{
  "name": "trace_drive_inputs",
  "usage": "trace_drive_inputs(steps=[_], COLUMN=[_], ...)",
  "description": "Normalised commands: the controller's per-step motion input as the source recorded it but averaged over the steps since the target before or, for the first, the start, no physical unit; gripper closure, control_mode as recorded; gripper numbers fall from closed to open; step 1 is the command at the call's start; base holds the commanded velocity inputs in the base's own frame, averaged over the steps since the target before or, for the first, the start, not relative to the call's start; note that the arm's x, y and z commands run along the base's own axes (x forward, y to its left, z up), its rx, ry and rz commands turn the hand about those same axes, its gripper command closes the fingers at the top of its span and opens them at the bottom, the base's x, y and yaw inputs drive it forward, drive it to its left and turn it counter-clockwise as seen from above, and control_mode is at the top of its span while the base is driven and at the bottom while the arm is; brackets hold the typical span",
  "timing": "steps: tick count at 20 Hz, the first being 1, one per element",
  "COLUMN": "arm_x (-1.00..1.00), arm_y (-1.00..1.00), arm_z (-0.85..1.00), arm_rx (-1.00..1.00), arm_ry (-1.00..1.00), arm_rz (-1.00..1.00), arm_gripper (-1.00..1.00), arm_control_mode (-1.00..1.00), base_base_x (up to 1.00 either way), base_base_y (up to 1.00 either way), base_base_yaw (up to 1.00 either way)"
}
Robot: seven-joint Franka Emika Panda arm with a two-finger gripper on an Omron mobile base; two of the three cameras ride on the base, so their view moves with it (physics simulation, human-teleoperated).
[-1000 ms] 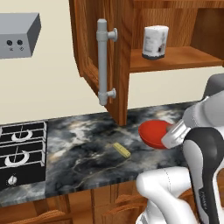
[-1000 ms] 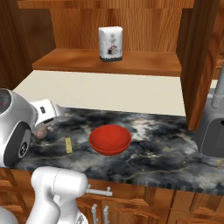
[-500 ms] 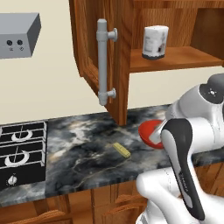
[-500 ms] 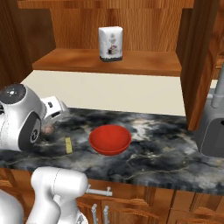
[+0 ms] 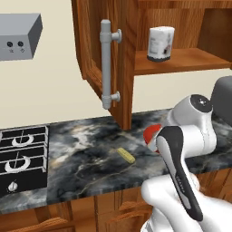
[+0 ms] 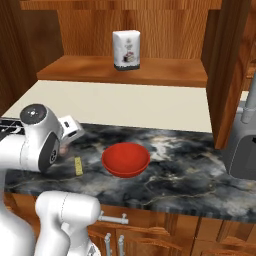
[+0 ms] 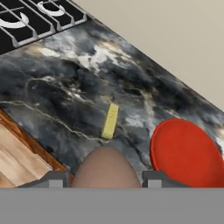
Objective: Pick the egg and butter from the fridge and place them by the bowl for mixing.
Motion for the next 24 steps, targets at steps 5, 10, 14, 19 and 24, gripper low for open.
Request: trace_drive_inputs(steps=[5,10,14,19,24], arm_x=[0.6,0.74,0.68,0.62,0.43], arm_y=[0.03,0.0,0.0,0.03,0.25], arm_z=[-0.17,-0.16,-0.18,-0.25,-0.27], arm_rx=[-0.01,0.0,0.0,-0.02,-0.01], arm_ry=[0.01,0.0,0.0,0.0,0.0], arm_rz=[0.0,0.0,0.0,0.0,-0.1], arm_gripper=[1.0,1.0,1.0,1.0,1.0], arm_control_mode=[-1.0,-1.0,-1.0,-1.0,-1.0], base_base_x=[0.0,0.0,0.0,0.0,0.0], base_base_y=[0.0,0.0,0.0,0.0,0.0], base_base_yaw=[0.0,0.0,0.0,0.0,0.0])
